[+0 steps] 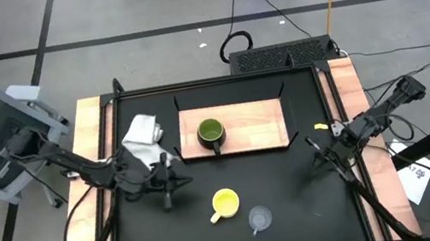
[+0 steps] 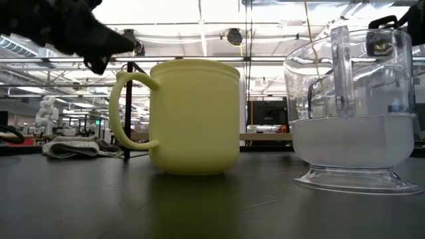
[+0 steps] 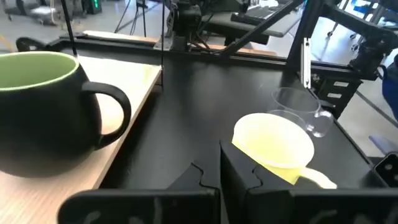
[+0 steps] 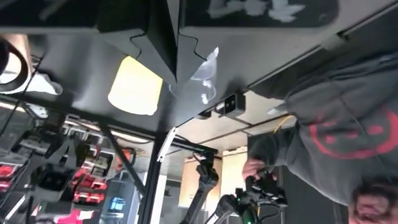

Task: Stack small to large cups/mugs on shelf
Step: Put the yellow mug on the shelf

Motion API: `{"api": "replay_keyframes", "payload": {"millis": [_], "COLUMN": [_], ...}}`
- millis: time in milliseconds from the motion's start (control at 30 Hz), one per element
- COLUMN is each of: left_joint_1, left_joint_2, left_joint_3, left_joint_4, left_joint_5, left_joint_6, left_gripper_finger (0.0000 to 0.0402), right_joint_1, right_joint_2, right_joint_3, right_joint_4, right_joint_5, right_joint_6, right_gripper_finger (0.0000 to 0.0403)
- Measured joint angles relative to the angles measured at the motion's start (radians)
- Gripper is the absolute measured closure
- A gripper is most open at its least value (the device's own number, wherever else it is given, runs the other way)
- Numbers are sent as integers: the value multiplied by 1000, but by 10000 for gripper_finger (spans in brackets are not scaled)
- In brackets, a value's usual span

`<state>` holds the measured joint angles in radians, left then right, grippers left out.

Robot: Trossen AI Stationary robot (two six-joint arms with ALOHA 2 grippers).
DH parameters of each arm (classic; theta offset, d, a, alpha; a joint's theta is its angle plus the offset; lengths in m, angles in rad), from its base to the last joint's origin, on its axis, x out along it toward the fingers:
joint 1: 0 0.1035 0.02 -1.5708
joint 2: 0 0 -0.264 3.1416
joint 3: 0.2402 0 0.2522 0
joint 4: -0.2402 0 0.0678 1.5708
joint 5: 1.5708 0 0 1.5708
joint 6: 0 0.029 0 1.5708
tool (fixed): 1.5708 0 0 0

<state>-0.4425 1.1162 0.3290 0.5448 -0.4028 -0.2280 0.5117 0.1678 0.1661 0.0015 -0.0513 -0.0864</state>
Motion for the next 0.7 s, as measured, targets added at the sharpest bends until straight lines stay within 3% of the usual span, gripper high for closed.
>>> {"api": "replay_keyframes", "payload": {"millis": [133, 267, 400, 700], "left_joint_1": [15, 26, 27, 27], "left_joint_2": [2, 3, 3, 3], "left_joint_3": [-66, -90, -90, -90], "left_joint_4": [91, 98, 99, 102], "left_joint_5": [2, 9, 10, 28], "left_joint_6": [18, 13, 6, 1], "left_gripper_finger": [401, 400, 400, 399], "right_joint_1": [0, -1, -1, -1], "right_joint_2": [65, 156, 271, 546], "right_joint_3": [0, 11, 65, 265], "right_joint_4": [114, 216, 218, 167], "right_joint_5": [13, 106, 213, 214], "right_joint_6": [-6, 29, 96, 167], "right_gripper_finger": [403, 403, 398, 340]}}
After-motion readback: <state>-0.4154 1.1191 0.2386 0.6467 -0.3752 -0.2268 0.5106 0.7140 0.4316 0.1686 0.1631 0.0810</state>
